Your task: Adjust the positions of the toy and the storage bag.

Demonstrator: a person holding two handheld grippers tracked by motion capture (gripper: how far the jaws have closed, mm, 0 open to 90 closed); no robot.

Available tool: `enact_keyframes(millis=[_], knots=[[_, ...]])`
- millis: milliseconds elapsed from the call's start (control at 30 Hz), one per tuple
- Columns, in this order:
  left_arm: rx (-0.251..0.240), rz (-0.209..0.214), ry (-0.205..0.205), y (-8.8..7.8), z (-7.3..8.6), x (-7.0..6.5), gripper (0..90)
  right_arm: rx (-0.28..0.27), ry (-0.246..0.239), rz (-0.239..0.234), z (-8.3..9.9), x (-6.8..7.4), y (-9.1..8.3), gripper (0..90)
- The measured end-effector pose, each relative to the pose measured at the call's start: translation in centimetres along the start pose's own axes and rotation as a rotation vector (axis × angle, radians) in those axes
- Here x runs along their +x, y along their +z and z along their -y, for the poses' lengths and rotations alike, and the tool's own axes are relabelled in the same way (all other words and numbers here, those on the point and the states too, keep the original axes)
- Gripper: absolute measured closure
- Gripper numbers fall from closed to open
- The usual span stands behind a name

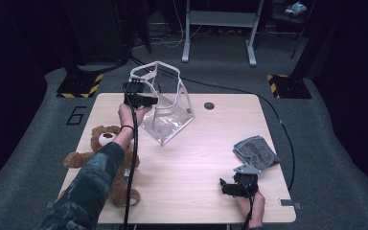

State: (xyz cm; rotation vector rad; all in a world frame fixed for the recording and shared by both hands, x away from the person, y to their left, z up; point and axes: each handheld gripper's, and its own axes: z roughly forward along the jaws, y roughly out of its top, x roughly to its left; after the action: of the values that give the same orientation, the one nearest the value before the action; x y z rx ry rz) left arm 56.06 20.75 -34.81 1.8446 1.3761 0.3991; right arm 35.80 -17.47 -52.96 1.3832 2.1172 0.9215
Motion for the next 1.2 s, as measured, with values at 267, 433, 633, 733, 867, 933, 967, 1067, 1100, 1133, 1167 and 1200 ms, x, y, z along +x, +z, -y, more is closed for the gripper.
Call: enact_keyframes(millis=[267,433,633,733,867,933,967,1067,1100,1133,1167,1200], knots=[[-0.038,-0.003,0.01,-0.4,-1.0,-0.6,41.5,-0.002,0.014,-0.004,0.0,0.1,0.0,9.7],[0.058,-0.038,0.043,0.9,-0.9,-1.0,48.3,0.003,0.006,-0.001,0.0,0.0,0.0,9.7],[0.075,0.018,0.048,1.3,0.1,-1.5,84.3,-0.001,-0.001,0.001,0.0,0.0,0.0,9.9],[0.079,0.042,0.029,1.0,0.4,-1.8,85.0,0.0,-0.001,0.002,0.0,0.0,0.0,9.9],[0.078,0.086,-0.003,0.7,0.9,-2.5,84.6,0.001,-0.003,0.002,0.0,0.0,0.0,9.9],[0.075,0.105,-0.019,0.5,1.4,-3.3,84.3,0.0,-0.002,0.003,0.0,0.0,0.0,9.9],[0.069,0.115,-0.018,0.4,1.7,-3.7,84.1,0.0,-0.002,0.002,0.0,0.0,0.0,9.9],[0.062,0.14,-0.024,0.3,2.3,-4.5,82.8,0.0,0.0,0.0,0.0,0.0,0.0,9.9],[0.062,0.144,-0.015,0.2,2.4,-4.8,82.3,0.0,0.0,-0.001,0.0,0.0,0.0,9.9],[0.06,0.147,-0.018,0.2,2.6,-5.2,81.3,0.003,0.005,-0.002,0.0,0.0,0.0,9.9],[0.06,0.157,-0.012,0.2,2.7,-5.4,81.0,0.004,0.007,-0.001,0.0,0.1,0.0,9.9],[0.059,0.155,-0.01,0.2,2.8,-5.8,80.9,0.004,0.007,-0.001,0.0,0.1,0.0,9.8]])
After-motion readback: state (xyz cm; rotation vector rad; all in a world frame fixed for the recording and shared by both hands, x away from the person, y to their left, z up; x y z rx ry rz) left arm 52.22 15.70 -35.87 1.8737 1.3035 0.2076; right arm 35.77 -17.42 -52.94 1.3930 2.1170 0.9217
